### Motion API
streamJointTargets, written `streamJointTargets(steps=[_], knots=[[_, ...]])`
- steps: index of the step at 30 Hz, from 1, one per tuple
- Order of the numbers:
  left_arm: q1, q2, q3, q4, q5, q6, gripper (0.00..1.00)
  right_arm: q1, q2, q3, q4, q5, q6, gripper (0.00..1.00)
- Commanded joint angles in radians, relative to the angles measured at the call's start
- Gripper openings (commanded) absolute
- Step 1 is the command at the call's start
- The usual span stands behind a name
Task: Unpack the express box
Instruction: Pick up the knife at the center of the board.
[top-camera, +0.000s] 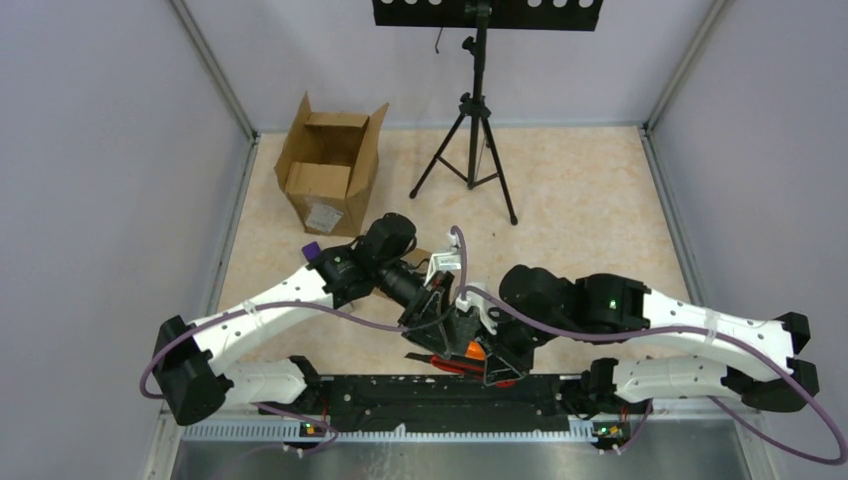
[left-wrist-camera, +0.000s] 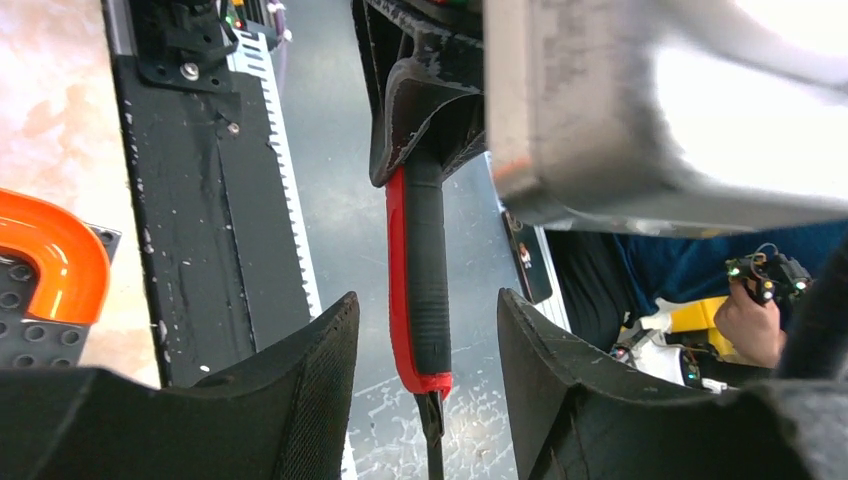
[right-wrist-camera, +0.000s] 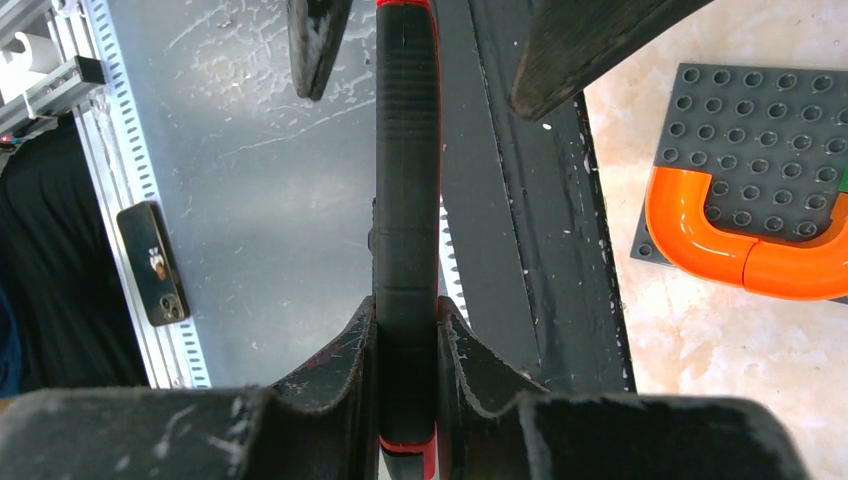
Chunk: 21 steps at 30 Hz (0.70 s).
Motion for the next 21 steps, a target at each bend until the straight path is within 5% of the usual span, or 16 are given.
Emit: streamJointTargets(steps=[1, 10, 21], knots=[[-0.037, 0.025, -0.034, 0.064, 0.030, -0.010, 0.56, -0.001, 0.015, 0.021, 0.053, 0.001, -0.003, 0.00], [-0.076, 0.029, -0.073, 0.090, 0.016, -0.023, 0.48, -0.008, 0.024, 0.031, 0.047, 0.039, -0.003, 0.00], [-0.096, 0.038, -0.075, 0.088, -0.014, -0.006, 0.19, -0.051, 0.024, 0.046, 0.069, 0.072, 0.014, 0.00]])
